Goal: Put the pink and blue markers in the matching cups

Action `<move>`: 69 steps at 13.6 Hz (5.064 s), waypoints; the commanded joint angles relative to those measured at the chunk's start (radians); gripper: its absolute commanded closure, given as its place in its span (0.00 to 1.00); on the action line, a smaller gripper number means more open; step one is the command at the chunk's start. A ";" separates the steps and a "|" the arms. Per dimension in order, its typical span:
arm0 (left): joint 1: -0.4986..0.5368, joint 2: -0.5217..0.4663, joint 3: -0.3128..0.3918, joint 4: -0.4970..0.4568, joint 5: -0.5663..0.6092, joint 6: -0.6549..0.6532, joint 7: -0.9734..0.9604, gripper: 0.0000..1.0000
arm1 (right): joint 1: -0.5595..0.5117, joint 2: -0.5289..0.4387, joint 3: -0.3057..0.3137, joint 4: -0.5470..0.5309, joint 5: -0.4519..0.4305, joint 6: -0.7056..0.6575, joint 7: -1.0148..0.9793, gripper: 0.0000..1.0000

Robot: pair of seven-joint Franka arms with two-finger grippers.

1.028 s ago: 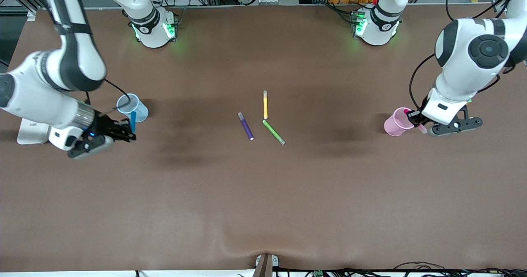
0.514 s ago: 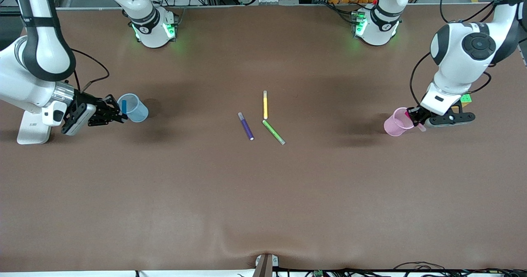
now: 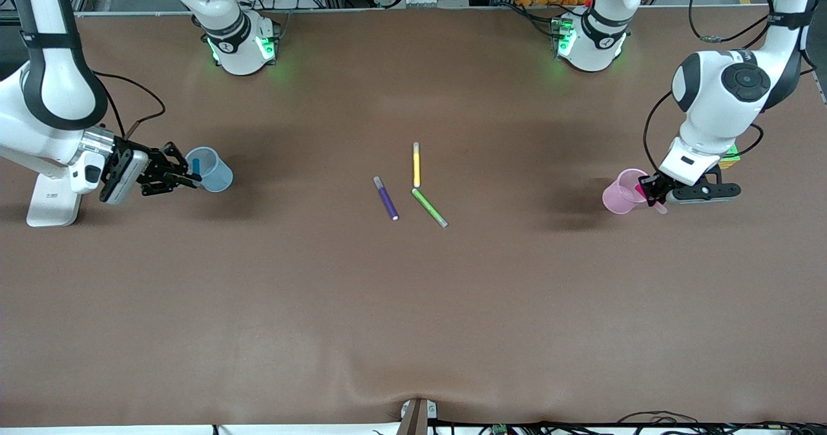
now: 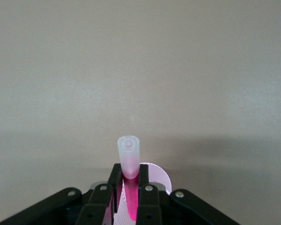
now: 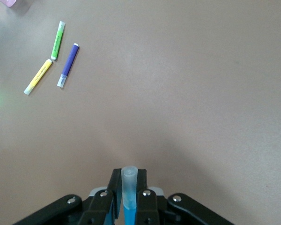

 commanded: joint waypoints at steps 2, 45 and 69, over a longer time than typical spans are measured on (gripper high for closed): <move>0.000 0.023 -0.008 0.000 0.019 0.021 0.003 0.01 | -0.060 0.021 0.017 -0.024 0.042 -0.005 -0.096 1.00; 0.012 -0.119 -0.066 0.894 -0.163 -1.258 0.094 0.00 | 0.144 -0.111 0.026 0.655 -0.712 -0.578 1.447 0.00; -0.137 -0.164 0.022 0.862 -0.171 -1.317 0.019 0.00 | 0.161 -0.075 0.023 0.786 -0.681 -0.620 1.309 0.00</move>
